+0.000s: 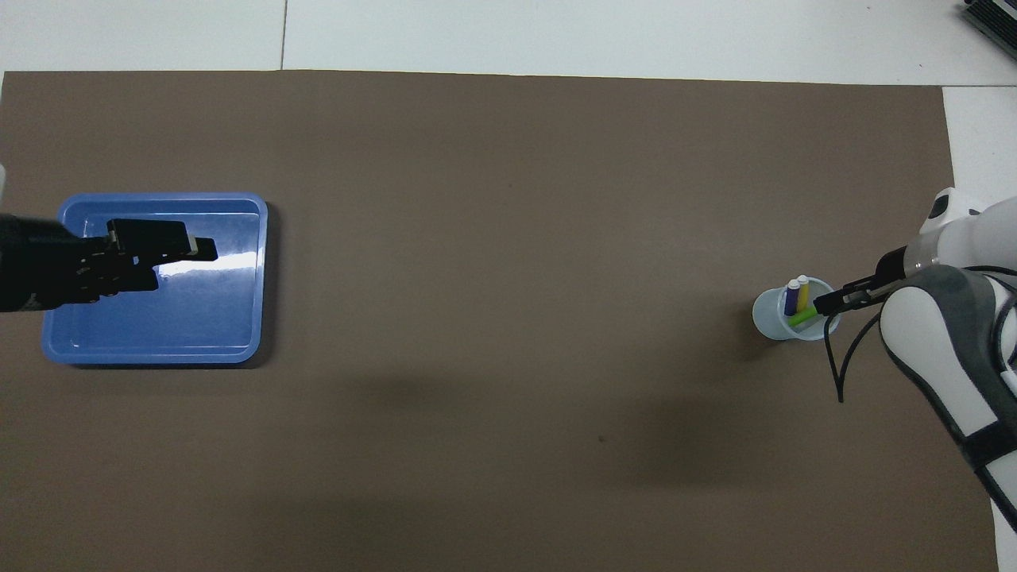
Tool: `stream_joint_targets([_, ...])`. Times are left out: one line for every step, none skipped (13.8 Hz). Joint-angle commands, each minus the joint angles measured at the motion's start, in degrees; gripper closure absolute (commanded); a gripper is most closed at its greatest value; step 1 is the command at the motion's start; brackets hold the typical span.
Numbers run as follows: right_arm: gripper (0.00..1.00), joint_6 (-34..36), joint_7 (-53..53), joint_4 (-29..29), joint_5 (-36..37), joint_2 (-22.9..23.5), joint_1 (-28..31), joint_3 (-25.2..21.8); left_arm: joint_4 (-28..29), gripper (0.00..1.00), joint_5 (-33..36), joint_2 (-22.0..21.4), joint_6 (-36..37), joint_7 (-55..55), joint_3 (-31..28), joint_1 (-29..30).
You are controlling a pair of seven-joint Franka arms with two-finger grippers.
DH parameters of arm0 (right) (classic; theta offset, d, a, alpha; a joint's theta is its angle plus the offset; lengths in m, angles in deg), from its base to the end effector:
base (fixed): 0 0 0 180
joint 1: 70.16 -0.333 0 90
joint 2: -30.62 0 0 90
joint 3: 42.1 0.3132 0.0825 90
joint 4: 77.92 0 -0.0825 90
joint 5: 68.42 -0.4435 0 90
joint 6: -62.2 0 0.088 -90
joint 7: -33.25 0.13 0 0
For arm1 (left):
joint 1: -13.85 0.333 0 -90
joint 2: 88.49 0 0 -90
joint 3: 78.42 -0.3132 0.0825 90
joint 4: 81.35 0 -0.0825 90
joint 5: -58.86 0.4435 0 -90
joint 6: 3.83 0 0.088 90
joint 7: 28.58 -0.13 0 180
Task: Right arm passes pens to left for tray arrangement
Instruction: 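Lift the green pen with the right gripper while the left gripper rises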
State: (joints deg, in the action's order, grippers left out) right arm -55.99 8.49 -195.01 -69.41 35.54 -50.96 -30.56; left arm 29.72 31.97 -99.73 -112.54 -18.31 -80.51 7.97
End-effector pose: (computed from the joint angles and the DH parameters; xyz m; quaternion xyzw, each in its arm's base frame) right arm 0.6027 -0.0803 0.3383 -0.9889 -0.1442 0.0267 0.0245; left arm 0.5757 -0.0800 0.5573 0.9641 0.1119 0.0464 0.2363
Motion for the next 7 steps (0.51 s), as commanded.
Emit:
stream_joint_targets([0.33,-1.1,1.0,1.1,-0.8,1.1,-0.5,0.2,4.5,0.0,-4.2,-2.4,-3.8,3.3,-0.3,-2.2])
stream_joint_targets([0.35,-0.9,1.0,0.9,-0.8,1.1,-0.8,0.2,5.6,0.0,-6.2,-2.4,-5.1,3.8,-0.2,-2.5])
stream_joint_targets([0.39,-0.7,1.1,0.7,-0.9,1.1,-0.7,0.2,7.0,0.0,-7.4,-2.4,-7.0,4.9,-0.2,-3.5])
stream_joint_targets([0.42,-0.4,1.5,0.5,-0.9,0.9,-0.6,0.2,8.0,0.0,-8.2,-2.4,-9.0,6.9,-0.2,-4.6])
stream_joint_targets([0.42,-0.1,3.0,0.2,-0.9,0.6,-0.6,0.3,8.7,0.0,-8.3,-2.4,-10.6,9.0,-0.2,-5.8])
stream_joint_targets([0.42,-0.1,3.3,-0.2,-0.9,0.5,-0.5,0.2,9.6,0.01,-8.3,-2.5,-12.6,12.5,-0.2,-7.1])
stream_joint_targets([0.42,-0.1,3.3,-0.5,-0.9,0.4,-0.5,0.3,9.9,0.01,-8.4,-2.5,-14.0,14.5,-0.2,-7.8])
